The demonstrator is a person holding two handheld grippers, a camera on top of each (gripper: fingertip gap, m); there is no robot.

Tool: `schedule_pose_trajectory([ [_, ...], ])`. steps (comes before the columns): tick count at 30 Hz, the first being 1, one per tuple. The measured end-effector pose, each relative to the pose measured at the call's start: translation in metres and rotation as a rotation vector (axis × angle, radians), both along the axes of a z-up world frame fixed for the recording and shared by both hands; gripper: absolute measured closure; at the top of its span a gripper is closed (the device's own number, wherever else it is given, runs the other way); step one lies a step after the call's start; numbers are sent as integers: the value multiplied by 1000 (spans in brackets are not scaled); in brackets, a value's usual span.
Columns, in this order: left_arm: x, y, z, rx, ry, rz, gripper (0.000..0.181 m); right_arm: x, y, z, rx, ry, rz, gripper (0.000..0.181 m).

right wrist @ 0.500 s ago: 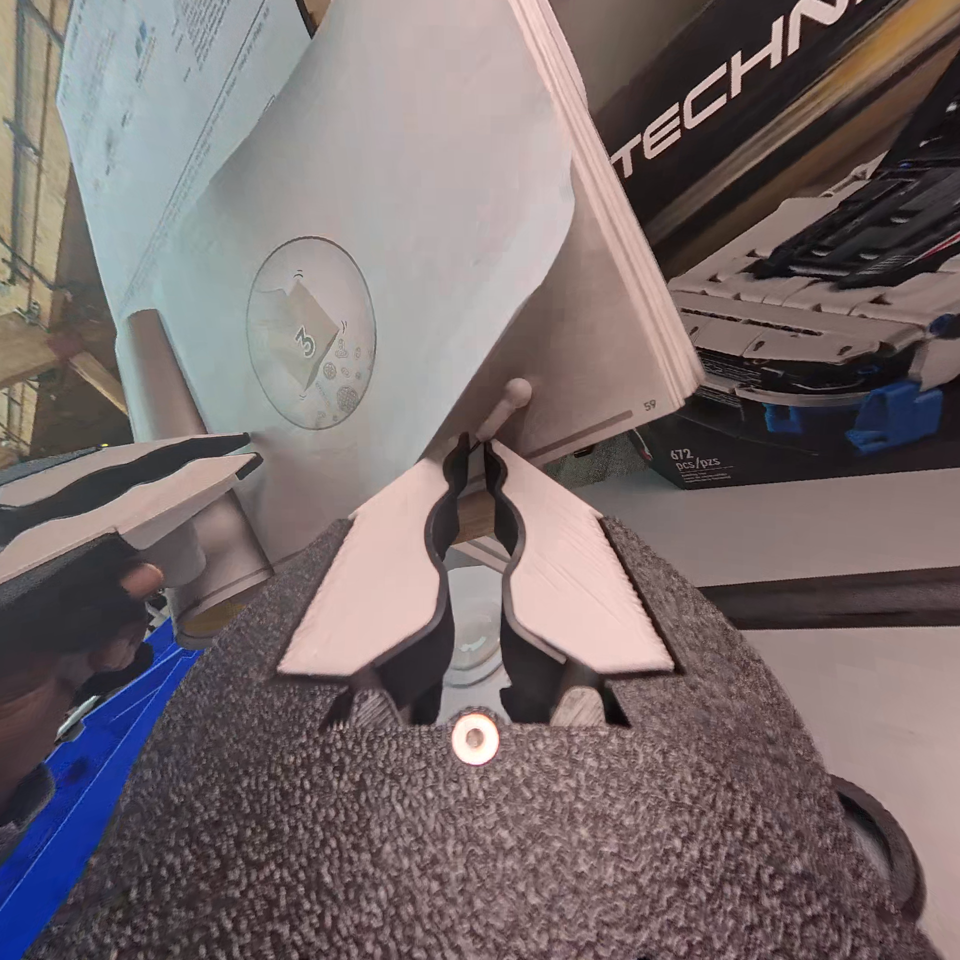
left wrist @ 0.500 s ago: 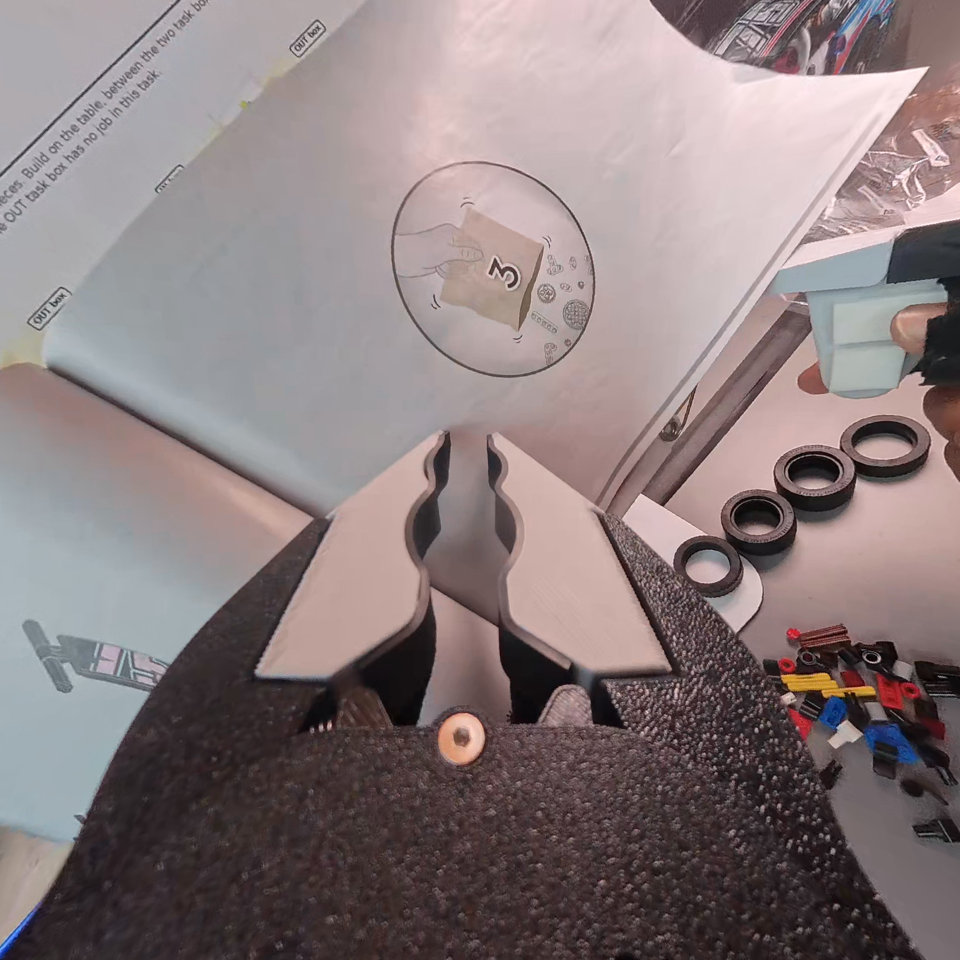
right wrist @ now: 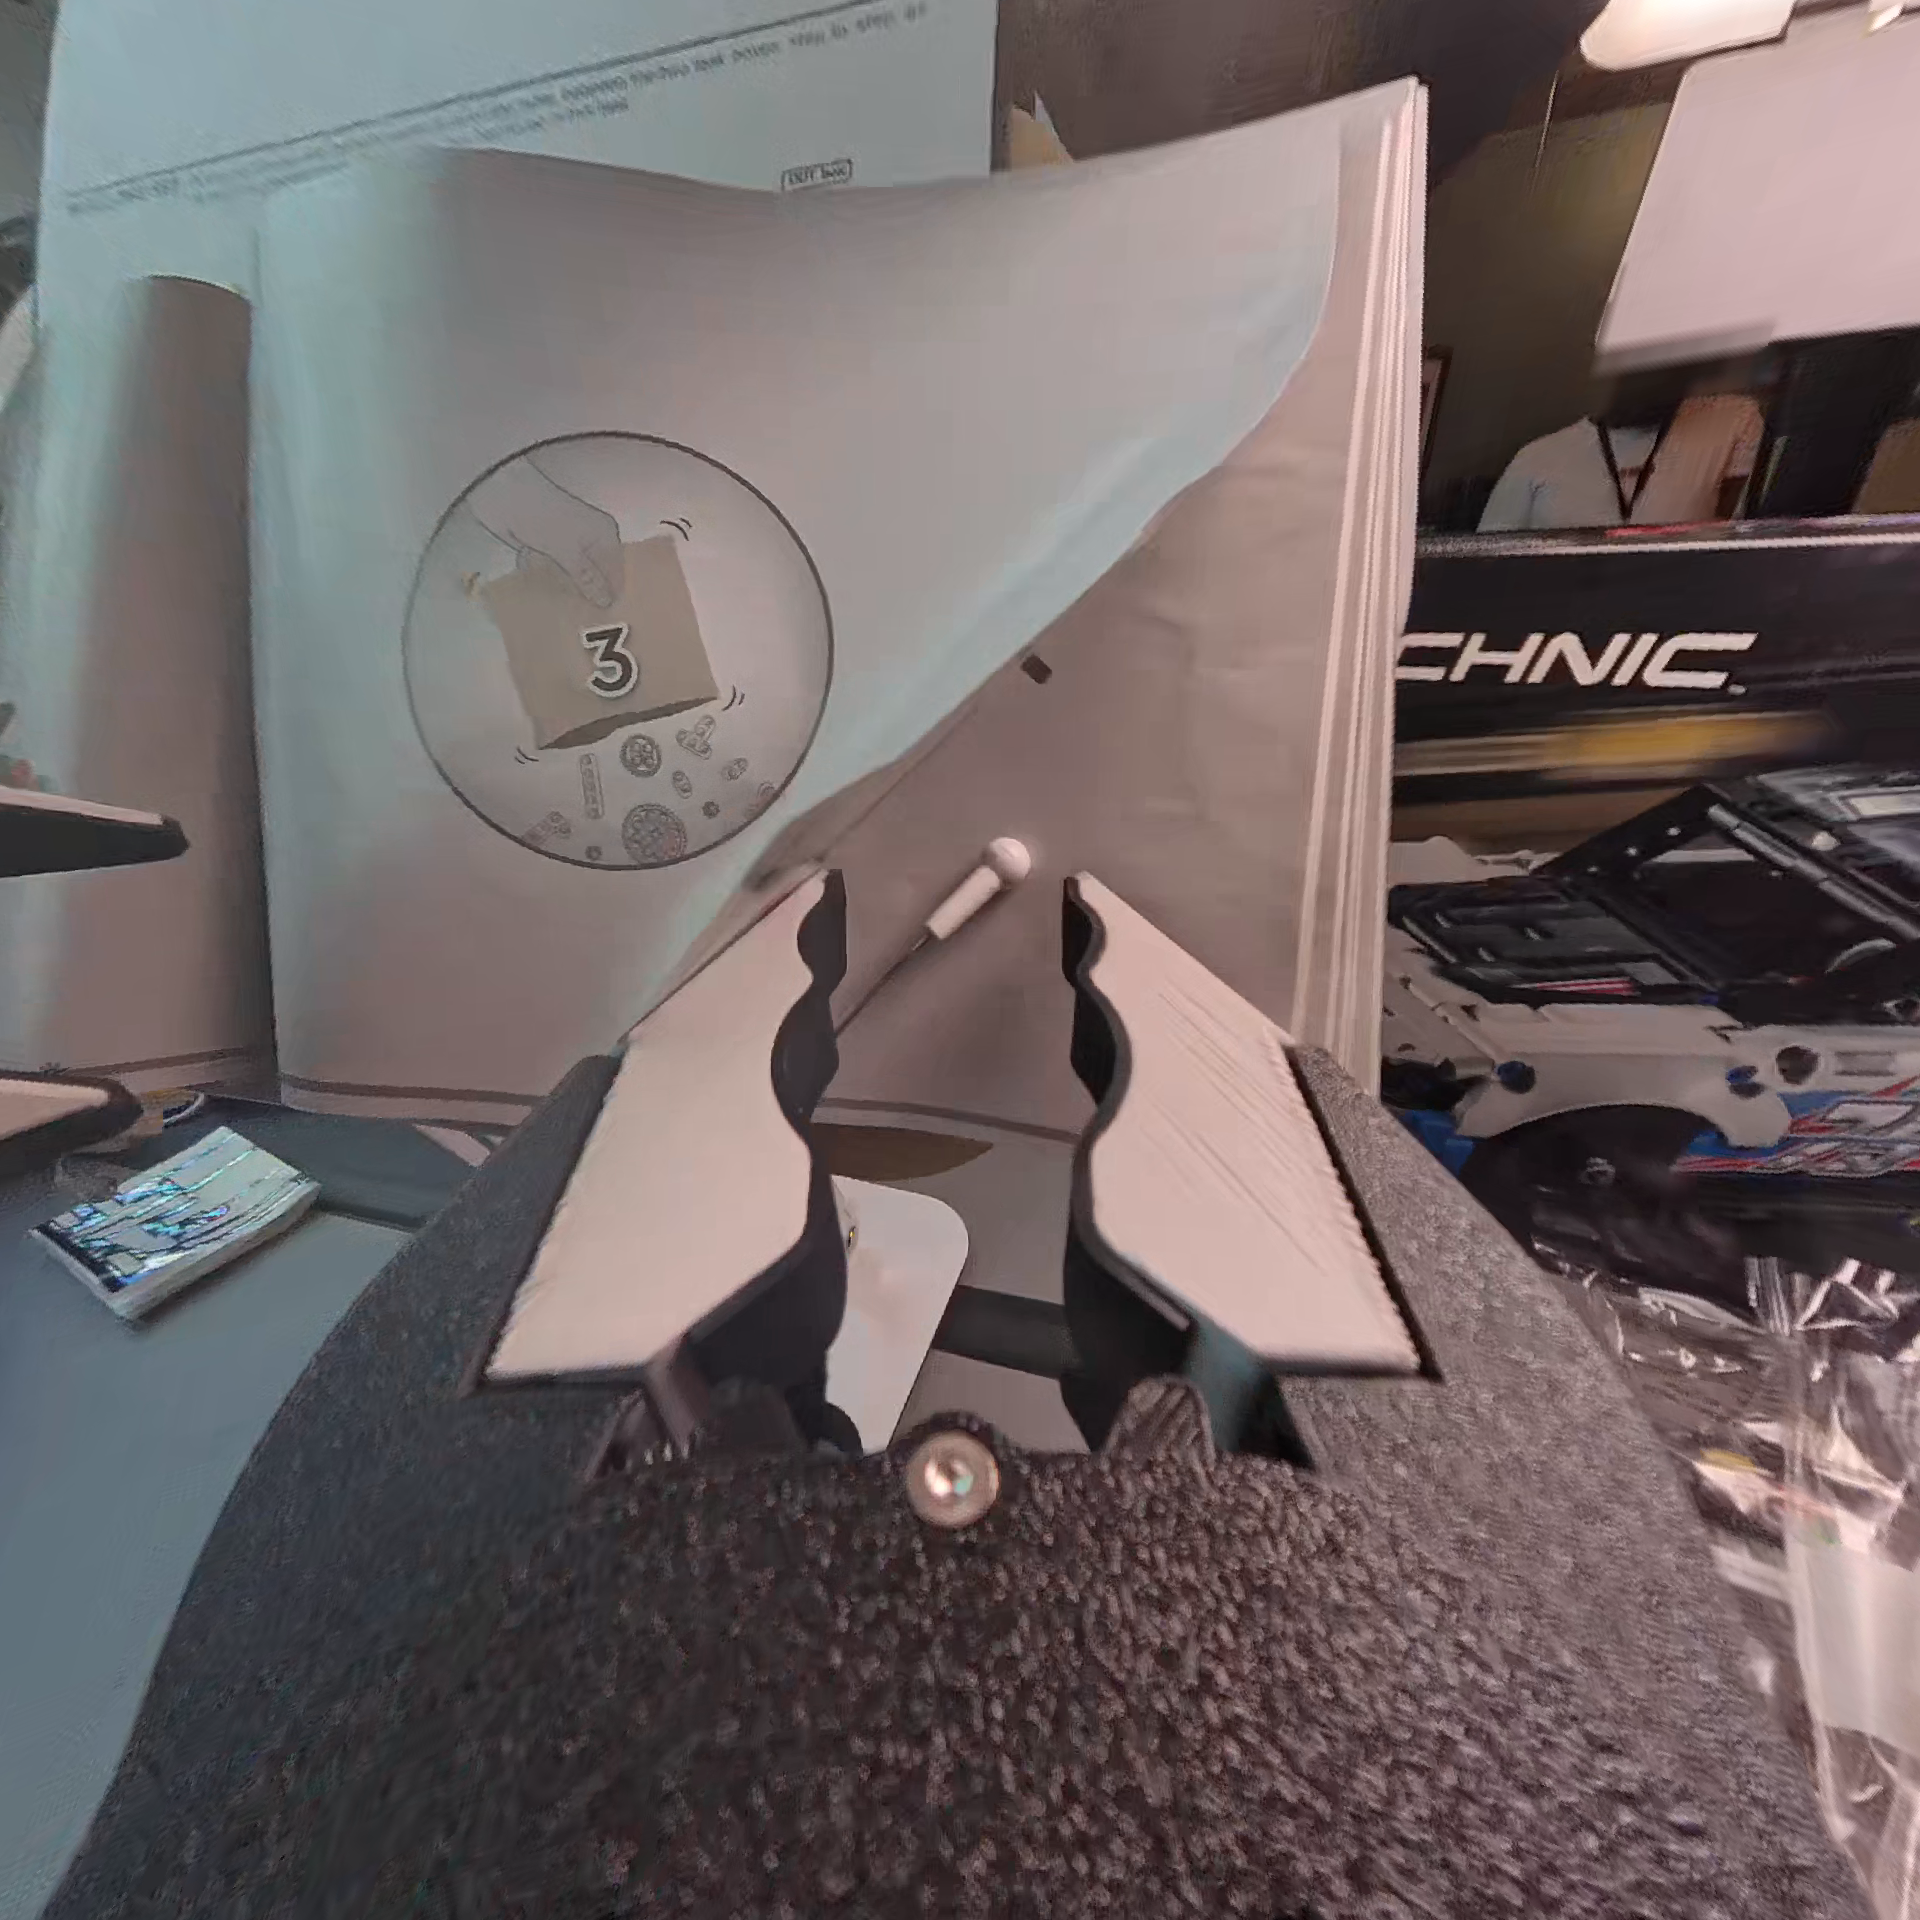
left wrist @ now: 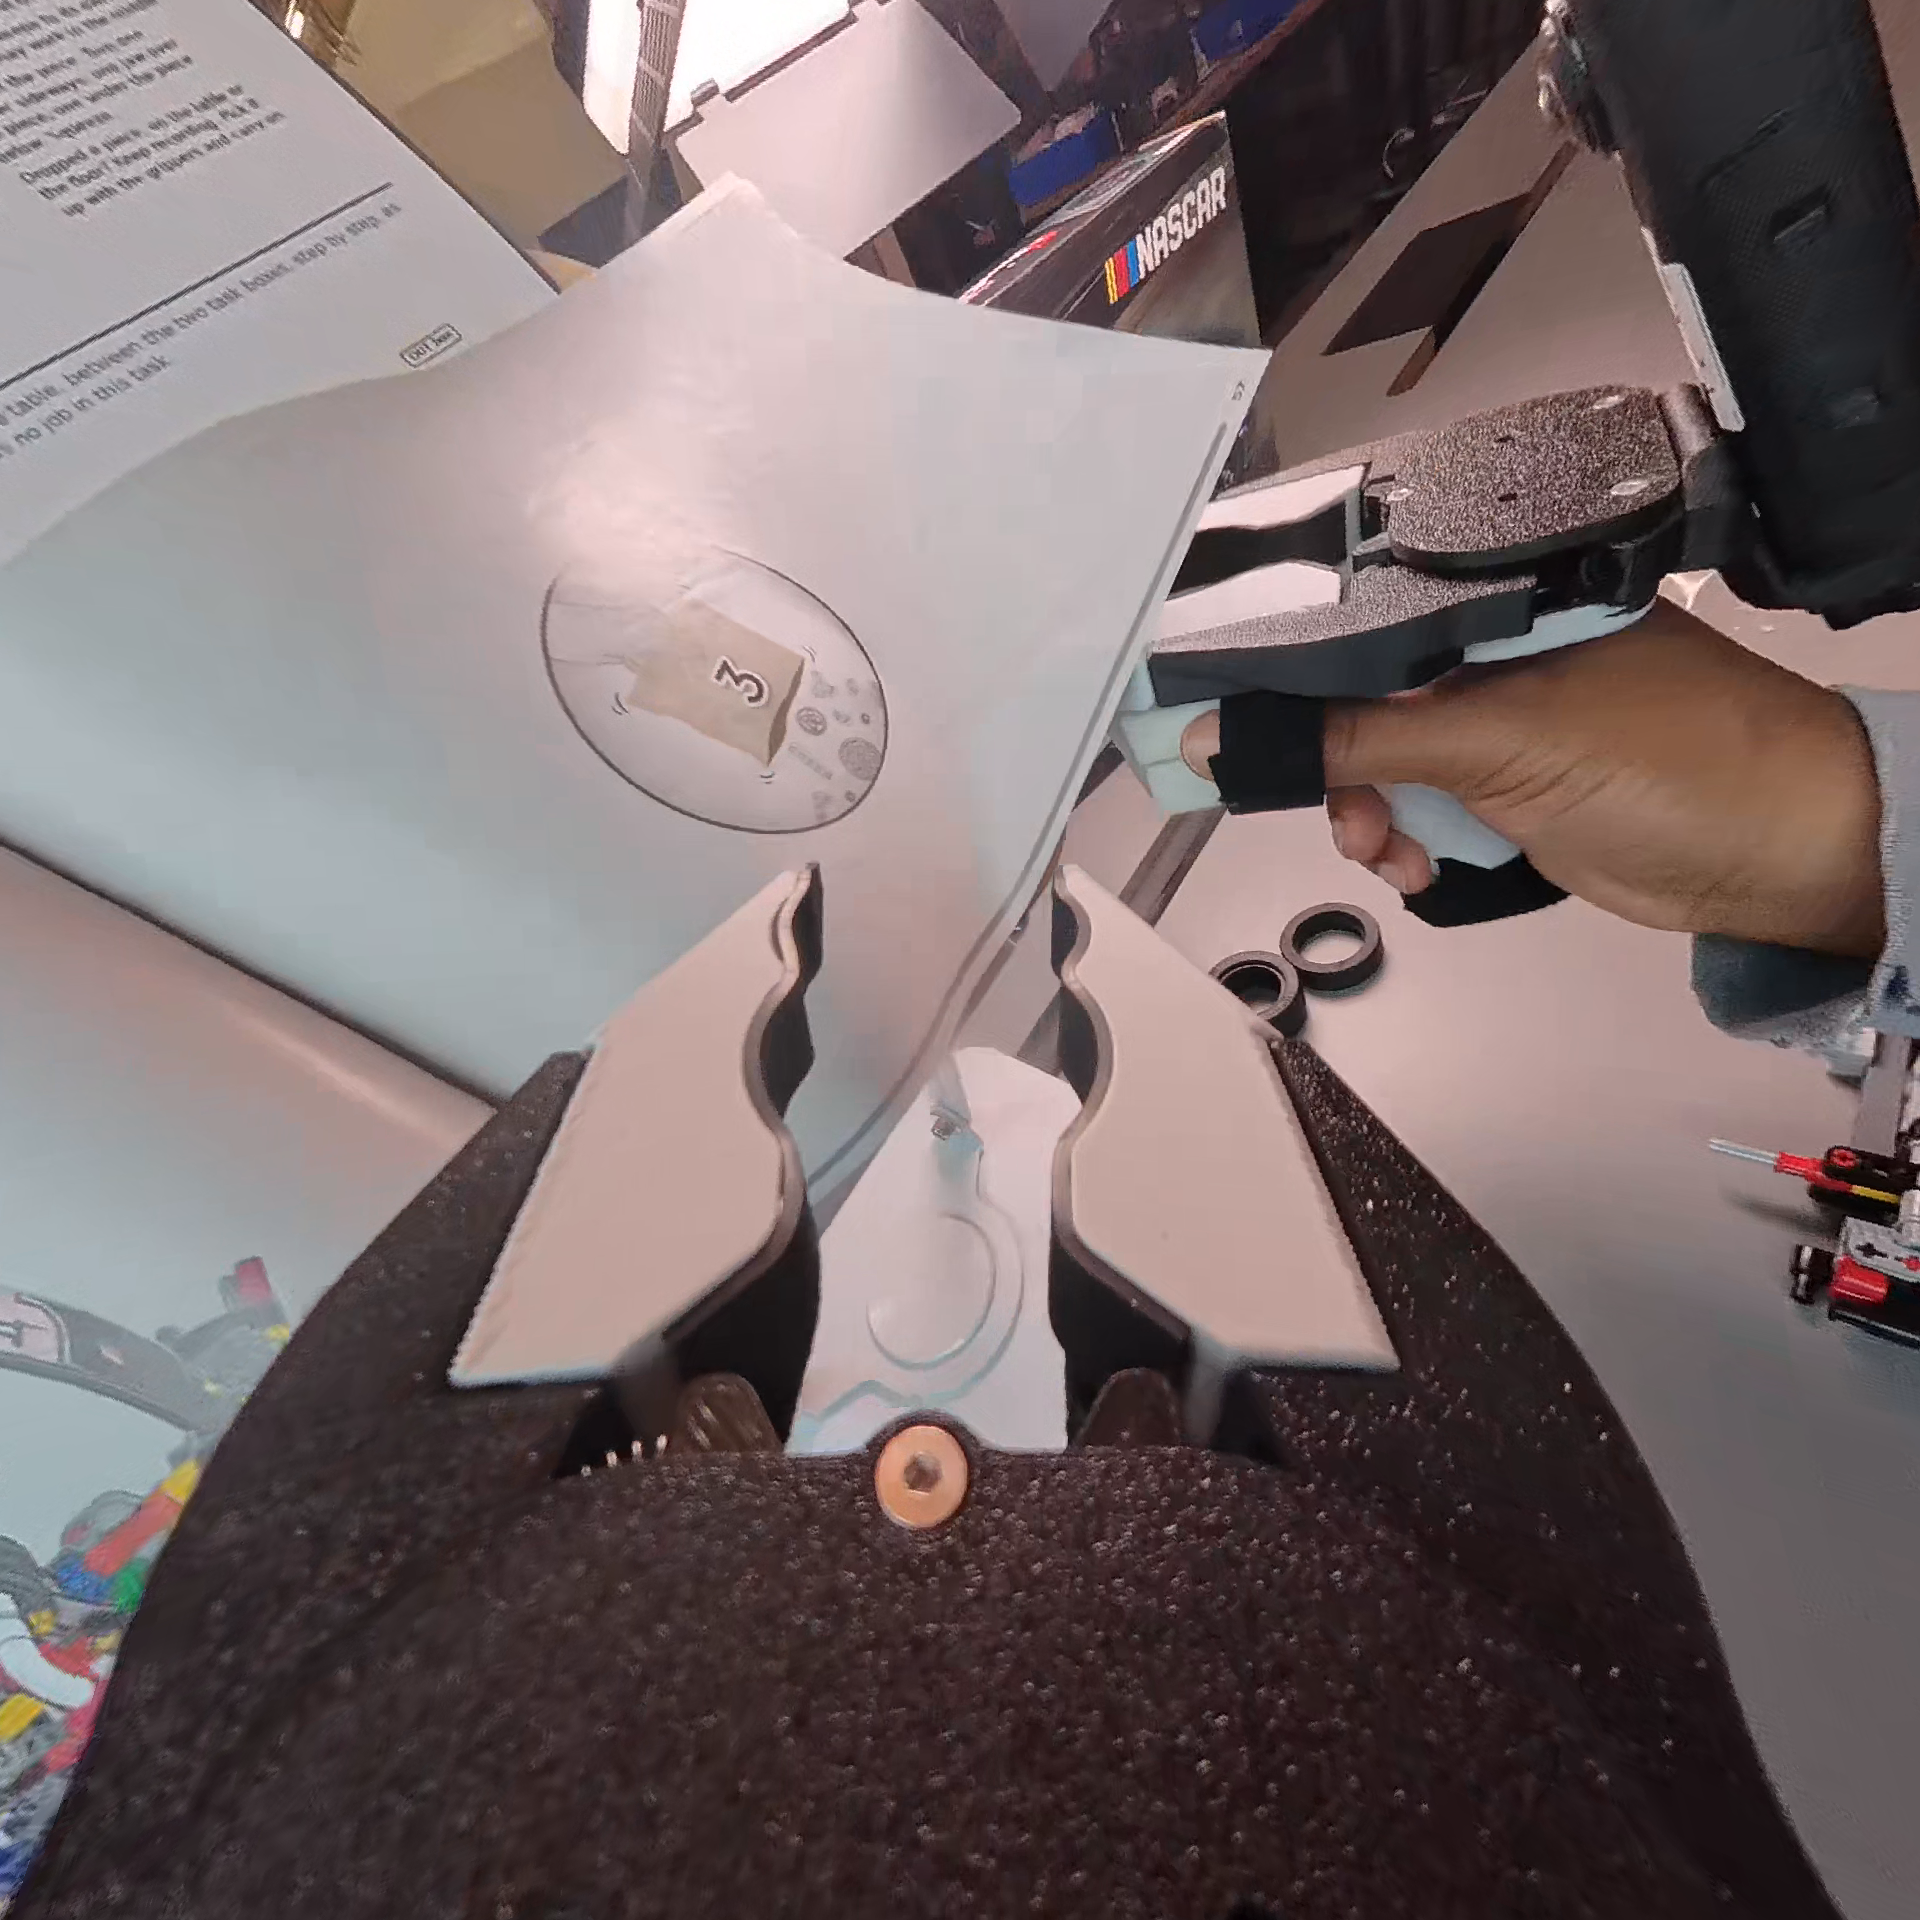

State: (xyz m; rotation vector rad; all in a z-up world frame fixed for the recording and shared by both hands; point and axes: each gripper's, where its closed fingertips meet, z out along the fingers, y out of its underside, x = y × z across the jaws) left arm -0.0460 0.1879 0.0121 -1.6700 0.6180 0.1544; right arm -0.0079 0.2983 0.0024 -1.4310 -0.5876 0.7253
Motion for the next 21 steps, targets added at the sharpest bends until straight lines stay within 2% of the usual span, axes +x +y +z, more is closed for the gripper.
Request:
schedule_pose_trajectory([
  [4,1,-9,-6,-8,-98,-28,129,-8,-28,26,192,-27,58,139],
  [9,3,-25,-2,86,-141,-46,109,-58,-119,47,475,-110,367,155],
  [10,-3,-29,0,122,-137,-19,113,-66,-135,47,524,-131,404,175],
  [11,-9,-35,3,170,-144,4,117,-71,-144,49,562,-132,410,179],
  [13,-21,-48,7,242,-160,47,125,-79,-159,52,563,-103,475,179],
  [16,-41,-65,8,325,-112,133,138,-84,-173,51,497,-45,586,166],
  [17,-48,-70,8,336,-114,145,136,-84,-174,51,482,-29,594,165],
  [21,-86,-85,17,377,-271,212,165,-88,-178,40,468,-64,613,165],
])
